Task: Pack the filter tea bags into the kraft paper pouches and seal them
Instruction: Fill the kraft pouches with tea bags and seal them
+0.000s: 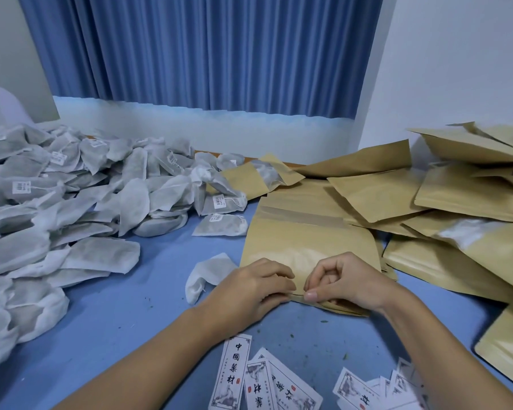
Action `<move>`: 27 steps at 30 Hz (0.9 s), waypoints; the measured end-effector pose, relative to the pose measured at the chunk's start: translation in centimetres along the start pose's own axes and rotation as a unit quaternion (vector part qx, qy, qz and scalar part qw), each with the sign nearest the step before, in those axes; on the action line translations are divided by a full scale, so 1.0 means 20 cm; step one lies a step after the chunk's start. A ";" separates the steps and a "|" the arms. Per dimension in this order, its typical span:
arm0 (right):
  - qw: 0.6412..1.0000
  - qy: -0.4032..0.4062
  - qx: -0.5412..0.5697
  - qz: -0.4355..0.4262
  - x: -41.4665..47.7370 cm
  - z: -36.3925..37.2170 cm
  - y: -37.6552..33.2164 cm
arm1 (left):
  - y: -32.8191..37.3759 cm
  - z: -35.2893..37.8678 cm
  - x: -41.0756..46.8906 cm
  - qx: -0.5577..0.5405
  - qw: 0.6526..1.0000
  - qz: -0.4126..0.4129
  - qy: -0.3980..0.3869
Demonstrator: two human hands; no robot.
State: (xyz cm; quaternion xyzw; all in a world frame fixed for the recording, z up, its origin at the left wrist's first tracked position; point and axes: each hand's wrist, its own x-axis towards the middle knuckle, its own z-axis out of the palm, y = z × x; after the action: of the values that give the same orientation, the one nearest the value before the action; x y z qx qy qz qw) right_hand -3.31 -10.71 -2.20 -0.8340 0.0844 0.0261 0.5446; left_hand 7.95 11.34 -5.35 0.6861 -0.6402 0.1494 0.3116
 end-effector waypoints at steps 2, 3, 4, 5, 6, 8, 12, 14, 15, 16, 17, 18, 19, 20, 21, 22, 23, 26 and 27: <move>1.000 0.005 0.011 0.000 -0.01 0.00 0.01 | 0.00 0.00 0.00 0.011 1.000 0.005 0.006; 1.000 0.008 0.018 -0.001 -0.01 0.00 0.01 | 0.00 0.00 0.00 0.012 1.000 0.008 0.009; 1.000 0.008 0.022 -0.002 -0.01 0.00 0.01 | 0.00 0.00 0.00 0.010 1.000 0.010 0.012; 1.000 0.005 0.021 -0.003 -0.02 0.00 0.01 | 0.00 0.00 0.00 0.009 1.000 0.012 0.014; 1.000 0.002 0.018 -0.003 -0.02 0.00 0.01 | 0.00 0.00 0.00 0.010 1.000 0.015 0.016; 1.000 -0.005 0.011 -0.001 -0.02 0.00 0.00 | 0.01 -0.01 0.00 0.013 1.000 0.019 0.018; 1.000 -0.003 0.020 -0.002 -0.03 0.00 0.00 | 0.02 -0.02 0.00 0.022 0.999 0.025 0.008; 1.000 -0.002 0.023 -0.002 -0.03 0.00 0.00 | 0.02 -0.02 0.00 0.030 0.999 0.028 0.008; 1.000 -0.005 0.017 -0.006 -0.03 0.00 0.01 | 0.03 -0.02 0.00 0.036 0.999 0.032 0.010; 1.000 -0.008 0.001 -0.013 -0.04 0.01 0.00 | 0.03 -0.02 0.00 0.044 0.998 0.038 0.013; 0.999 -0.009 -0.018 -0.025 -0.04 0.02 -0.01 | 0.04 -0.02 0.00 0.052 0.997 0.048 0.015; 0.999 -0.004 -0.041 -0.035 -0.04 0.04 -0.02 | 0.04 -0.02 0.01 0.063 0.996 0.061 0.015; 0.997 0.002 -0.064 -0.043 -0.05 0.06 -0.03 | 0.04 -0.02 0.01 0.074 0.994 0.076 0.013; 0.995 0.010 -0.086 -0.049 -0.05 0.08 -0.05 | 0.04 -0.01 0.02 0.085 0.992 0.093 0.008; 0.993 0.015 -0.100 -0.052 -0.05 0.09 -0.06 | 0.04 -0.01 0.03 0.099 0.989 0.111 0.002; 0.993 0.020 -0.109 -0.049 -0.06 0.09 -0.07 | 0.05 0.01 0.04 0.116 0.985 0.128 -0.003; 0.992 0.023 -0.115 -0.050 -0.06 0.09 -0.07 | 0.06 0.01 0.04 0.140 0.981 0.137 -0.005; 0.970 0.034 -0.232 -0.065 -0.08 0.08 -0.11 | 0.07 0.01 0.04 0.177 0.979 0.104 0.010; 0.950 0.035 -0.304 -0.068 -0.09 0.08 -0.13 | 0.06 0.01 0.04 0.172 0.981 0.090 0.016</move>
State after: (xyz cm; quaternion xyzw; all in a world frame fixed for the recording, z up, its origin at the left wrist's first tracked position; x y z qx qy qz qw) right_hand -4.53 -8.04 -0.31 -0.9643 0.0350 -0.0157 0.2622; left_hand 6.76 10.70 -4.76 0.6666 -0.6590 0.2958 0.1841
